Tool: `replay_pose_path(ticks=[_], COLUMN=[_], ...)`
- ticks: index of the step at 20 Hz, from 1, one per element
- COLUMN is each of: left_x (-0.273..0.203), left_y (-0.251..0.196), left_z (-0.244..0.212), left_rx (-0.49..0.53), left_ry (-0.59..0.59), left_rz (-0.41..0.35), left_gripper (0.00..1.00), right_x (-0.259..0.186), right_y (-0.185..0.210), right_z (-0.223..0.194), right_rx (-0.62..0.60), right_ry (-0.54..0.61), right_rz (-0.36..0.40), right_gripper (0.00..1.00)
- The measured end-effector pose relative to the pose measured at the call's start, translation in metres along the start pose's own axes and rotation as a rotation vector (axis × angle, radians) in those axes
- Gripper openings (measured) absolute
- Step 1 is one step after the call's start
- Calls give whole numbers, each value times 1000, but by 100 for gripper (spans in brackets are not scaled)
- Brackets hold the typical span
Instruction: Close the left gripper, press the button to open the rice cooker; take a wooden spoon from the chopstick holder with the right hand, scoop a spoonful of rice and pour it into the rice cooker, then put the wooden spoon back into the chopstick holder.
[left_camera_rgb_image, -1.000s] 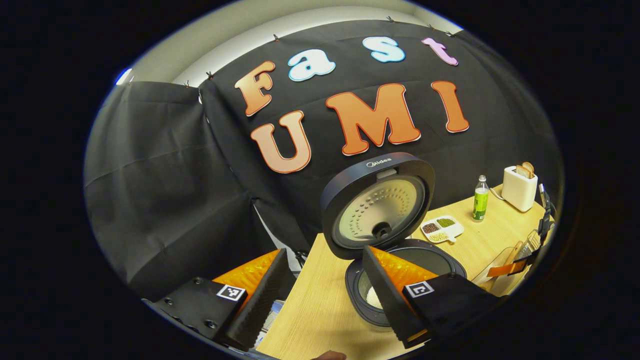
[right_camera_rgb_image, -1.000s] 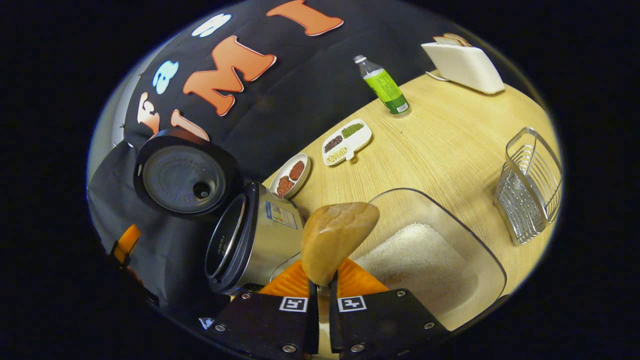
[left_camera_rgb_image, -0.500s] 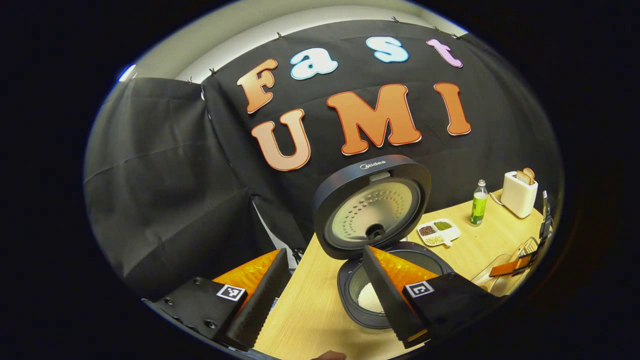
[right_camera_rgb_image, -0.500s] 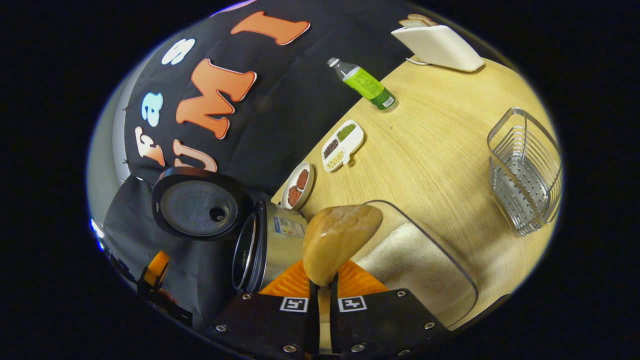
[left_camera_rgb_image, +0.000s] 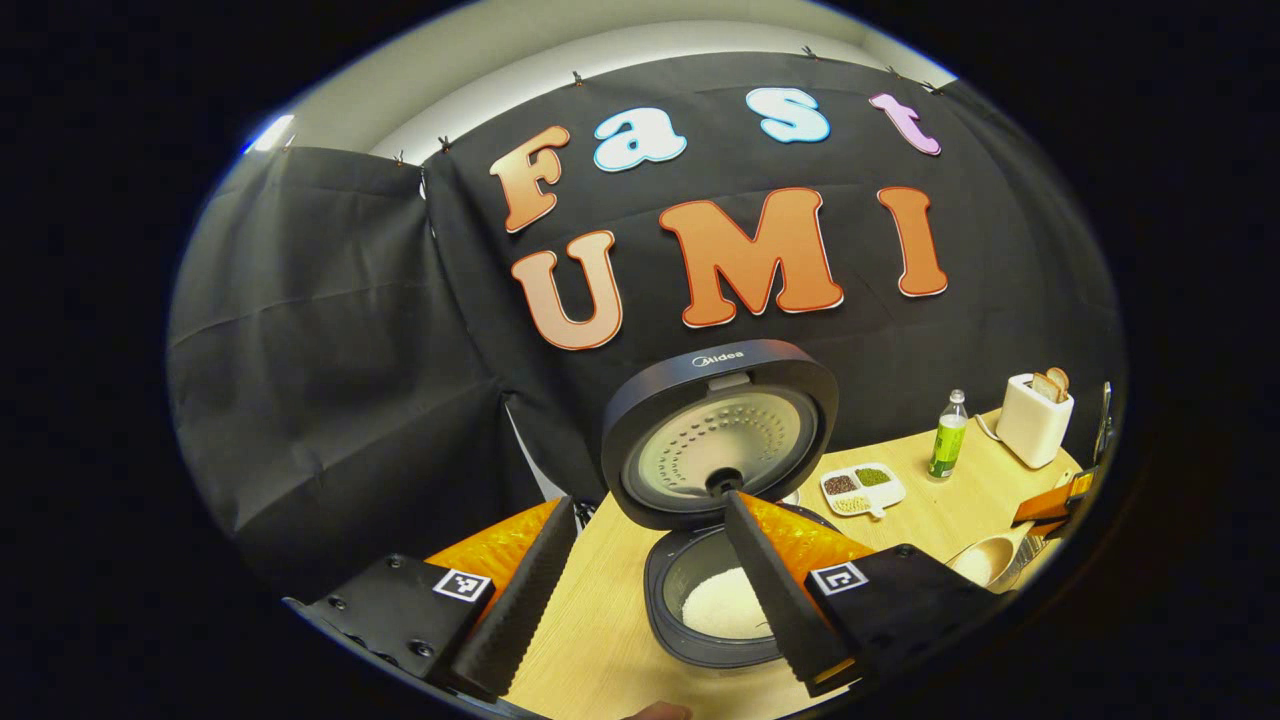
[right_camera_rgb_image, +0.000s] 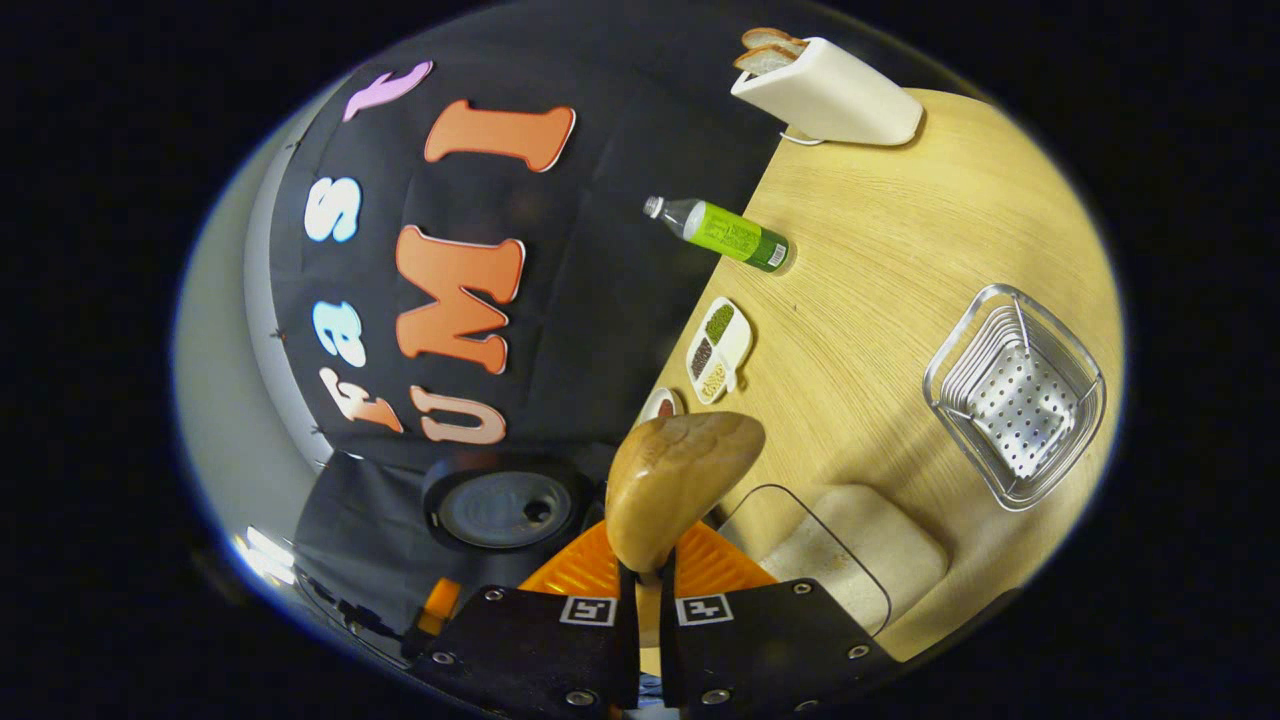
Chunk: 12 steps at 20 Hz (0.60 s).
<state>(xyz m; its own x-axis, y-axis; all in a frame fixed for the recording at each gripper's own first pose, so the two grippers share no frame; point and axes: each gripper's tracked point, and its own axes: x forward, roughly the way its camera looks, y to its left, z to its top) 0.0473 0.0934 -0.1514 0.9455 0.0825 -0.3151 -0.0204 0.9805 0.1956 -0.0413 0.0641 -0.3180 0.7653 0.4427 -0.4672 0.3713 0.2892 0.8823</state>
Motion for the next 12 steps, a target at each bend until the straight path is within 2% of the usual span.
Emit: replay_pose_path(ticks=[9, 10, 12], left_x=[-34, -37, -44], left_y=[14, 19, 31], left_z=[-5, -5, -4], left_rx=[-102, -101, -97], left_ry=[-4, -9, -21], left_rz=[79, 91, 117], left_gripper=[93, 100, 100], right_x=[-8, -6, 1], right_y=[60, 70, 90], right_z=[17, 16, 14], right_rx=[195, 205, 208], right_ry=[20, 25, 39], right_rz=[186, 204, 233], right_gripper=[7, 7, 7])
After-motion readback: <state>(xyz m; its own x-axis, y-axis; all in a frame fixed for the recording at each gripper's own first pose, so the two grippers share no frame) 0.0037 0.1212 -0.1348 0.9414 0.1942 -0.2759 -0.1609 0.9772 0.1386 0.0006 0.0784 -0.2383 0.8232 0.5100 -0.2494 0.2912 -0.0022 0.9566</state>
